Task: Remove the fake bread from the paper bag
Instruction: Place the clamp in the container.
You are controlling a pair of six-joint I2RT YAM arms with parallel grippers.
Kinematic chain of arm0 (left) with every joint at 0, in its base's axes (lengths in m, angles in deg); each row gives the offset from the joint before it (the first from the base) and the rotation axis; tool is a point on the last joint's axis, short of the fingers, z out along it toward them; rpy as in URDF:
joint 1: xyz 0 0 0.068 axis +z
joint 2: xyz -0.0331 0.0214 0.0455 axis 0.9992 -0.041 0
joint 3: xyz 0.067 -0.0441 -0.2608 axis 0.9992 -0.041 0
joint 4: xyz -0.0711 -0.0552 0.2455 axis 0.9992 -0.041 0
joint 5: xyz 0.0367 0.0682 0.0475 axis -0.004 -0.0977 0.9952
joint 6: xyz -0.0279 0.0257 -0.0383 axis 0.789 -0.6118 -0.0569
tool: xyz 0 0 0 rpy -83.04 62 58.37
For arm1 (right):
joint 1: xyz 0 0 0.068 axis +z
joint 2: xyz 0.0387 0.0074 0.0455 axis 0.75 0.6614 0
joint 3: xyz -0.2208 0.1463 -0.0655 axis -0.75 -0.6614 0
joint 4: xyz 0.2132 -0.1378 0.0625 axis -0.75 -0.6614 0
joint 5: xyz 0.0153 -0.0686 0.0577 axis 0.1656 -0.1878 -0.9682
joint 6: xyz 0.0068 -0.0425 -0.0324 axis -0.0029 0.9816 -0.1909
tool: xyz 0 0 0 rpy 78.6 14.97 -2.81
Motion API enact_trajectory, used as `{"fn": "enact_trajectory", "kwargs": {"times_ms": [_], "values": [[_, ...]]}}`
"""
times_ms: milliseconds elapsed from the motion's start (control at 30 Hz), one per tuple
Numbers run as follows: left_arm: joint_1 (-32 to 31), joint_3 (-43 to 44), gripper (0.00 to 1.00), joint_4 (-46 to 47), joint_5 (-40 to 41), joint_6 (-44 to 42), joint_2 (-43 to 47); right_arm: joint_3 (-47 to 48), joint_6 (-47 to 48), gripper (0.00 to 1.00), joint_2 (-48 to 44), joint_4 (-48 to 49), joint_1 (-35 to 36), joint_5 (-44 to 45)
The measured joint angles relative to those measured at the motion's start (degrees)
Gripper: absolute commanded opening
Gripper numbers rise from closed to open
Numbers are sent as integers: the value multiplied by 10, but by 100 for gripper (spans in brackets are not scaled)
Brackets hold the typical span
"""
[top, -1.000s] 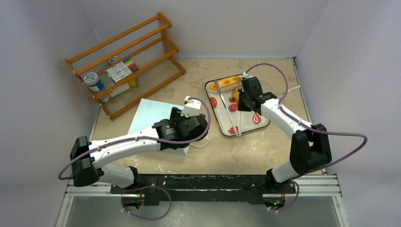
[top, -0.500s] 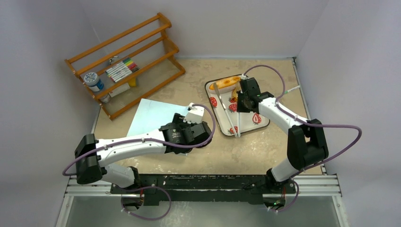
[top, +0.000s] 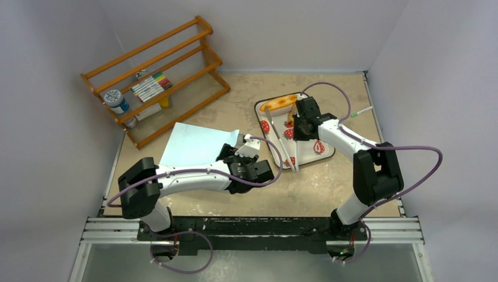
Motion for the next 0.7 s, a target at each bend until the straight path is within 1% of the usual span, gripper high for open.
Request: {"fn": "enact_trajectory", "kwargs": {"times_ms": [167,267,400,467,533,700], "values": [[0,0,59,5,43,6,-14,0,3,0,17,-2,0,0],[0,0,49,11,63,8,-14,1,4,0,23,-2,0,0],[3,0,38,20,82,8,-14,1,5,6,32,-2,0,0],[6,-2,34,25,87,8,-14,2,5,11,37,-3,0,0],[12,-7,32,31,89,8,-14,5,6,18,43,-3,0,0],[23,-25,30,44,92,7,-9,11,7,35,49,-2,0,-4]]}}
